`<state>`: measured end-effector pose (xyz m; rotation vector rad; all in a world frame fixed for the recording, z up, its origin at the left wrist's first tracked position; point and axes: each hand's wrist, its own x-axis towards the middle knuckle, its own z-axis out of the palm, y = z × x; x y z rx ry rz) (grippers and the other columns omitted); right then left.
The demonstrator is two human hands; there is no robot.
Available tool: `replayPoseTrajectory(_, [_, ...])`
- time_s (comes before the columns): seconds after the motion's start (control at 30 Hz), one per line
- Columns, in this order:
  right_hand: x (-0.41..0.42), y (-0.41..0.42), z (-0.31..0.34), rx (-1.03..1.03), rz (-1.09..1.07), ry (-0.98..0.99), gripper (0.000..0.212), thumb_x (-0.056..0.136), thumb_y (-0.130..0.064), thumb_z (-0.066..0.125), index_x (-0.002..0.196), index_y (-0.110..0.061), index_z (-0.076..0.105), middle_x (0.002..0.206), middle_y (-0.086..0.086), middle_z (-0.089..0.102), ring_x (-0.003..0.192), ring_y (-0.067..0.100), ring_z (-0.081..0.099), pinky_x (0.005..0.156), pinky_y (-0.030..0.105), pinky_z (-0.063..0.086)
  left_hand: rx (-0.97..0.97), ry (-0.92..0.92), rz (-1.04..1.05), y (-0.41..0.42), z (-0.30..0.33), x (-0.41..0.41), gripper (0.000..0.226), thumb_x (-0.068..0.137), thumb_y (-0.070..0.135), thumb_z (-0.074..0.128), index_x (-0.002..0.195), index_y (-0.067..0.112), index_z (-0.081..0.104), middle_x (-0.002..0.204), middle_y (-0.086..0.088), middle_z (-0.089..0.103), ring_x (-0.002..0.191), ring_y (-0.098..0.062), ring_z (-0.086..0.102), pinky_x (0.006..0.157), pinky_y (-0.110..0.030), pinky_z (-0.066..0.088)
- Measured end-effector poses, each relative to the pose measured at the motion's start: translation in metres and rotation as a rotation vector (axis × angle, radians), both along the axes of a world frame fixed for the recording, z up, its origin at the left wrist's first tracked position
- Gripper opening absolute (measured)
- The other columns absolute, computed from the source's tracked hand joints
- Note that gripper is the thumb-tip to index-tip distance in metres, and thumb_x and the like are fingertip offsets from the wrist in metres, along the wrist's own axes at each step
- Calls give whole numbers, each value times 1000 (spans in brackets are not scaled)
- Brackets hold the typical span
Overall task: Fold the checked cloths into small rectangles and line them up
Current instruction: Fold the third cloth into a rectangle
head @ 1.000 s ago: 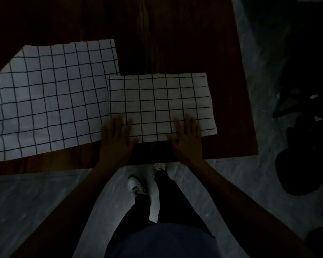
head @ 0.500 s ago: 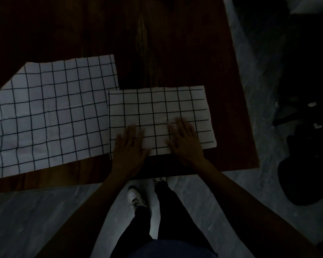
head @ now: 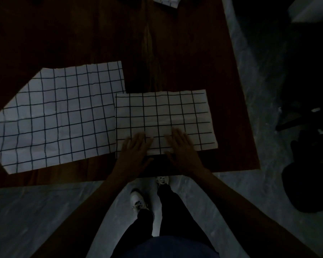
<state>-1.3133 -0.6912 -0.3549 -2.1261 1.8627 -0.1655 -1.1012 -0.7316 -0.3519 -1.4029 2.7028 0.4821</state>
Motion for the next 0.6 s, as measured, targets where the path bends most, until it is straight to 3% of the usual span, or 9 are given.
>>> replayPoseTrajectory(0.07, [13,4,-4,40,-8,-12,62,94,-49,30,146,-16,30,156,14,19,144,26,9,117,43,10,30,-16,0,3,-4,0,68,90,63,18,146,24,18,154,-14,20,142,-31,17,114,-51,13])
replayPoseTrajectory(0.17, [-3,13,-12,70,-27,59,64,95,-58,20,149,-24,18,159,10,7,146,24,-2,119,41,3,66,-45,87,7,-12,13,76,85,73,1,148,31,7,157,-5,-3,144,-24,-7,115,-47,-5])
replayPoseTrajectory(0.27, [-22,13,-13,79,-42,78,64,95,-63,11,149,-29,10,159,10,6,146,23,-3,118,38,-1,67,-45,153,10,-10,18,79,83,75,-1,149,31,8,156,-6,-6,144,-25,-10,112,-44,-12])
replayPoseTrajectory(0.33, [-23,12,-11,89,-49,80,66,94,-65,8,150,-29,9,159,9,3,146,21,-7,117,36,-5,68,-66,156,11,-8,17,79,85,73,5,149,27,16,156,-12,4,144,-32,1,112,-48,-7])
replayPoseTrajectory(0.43, [-16,11,-7,83,-70,44,71,92,-64,15,150,-24,15,159,9,2,146,22,-8,118,37,-6,-47,-71,127,5,1,8,67,87,59,30,135,14,44,142,-22,40,130,-42,36,108,-57,18])
replayPoseTrajectory(0.5, [-11,12,-1,52,-68,-2,69,91,-58,28,148,-20,24,158,12,10,146,25,4,118,40,2,-132,15,49,-1,8,-1,48,86,43,39,117,11,55,120,-19,57,112,-39,53,101,-57,34])
replayPoseTrajectory(0.6, [-5,16,3,-25,-44,-50,61,87,-46,42,141,-19,32,150,18,31,141,30,25,114,47,17,-230,63,-189,-6,10,-11,34,82,27,39,99,11,64,93,-13,65,87,-33,63,90,-50,46])
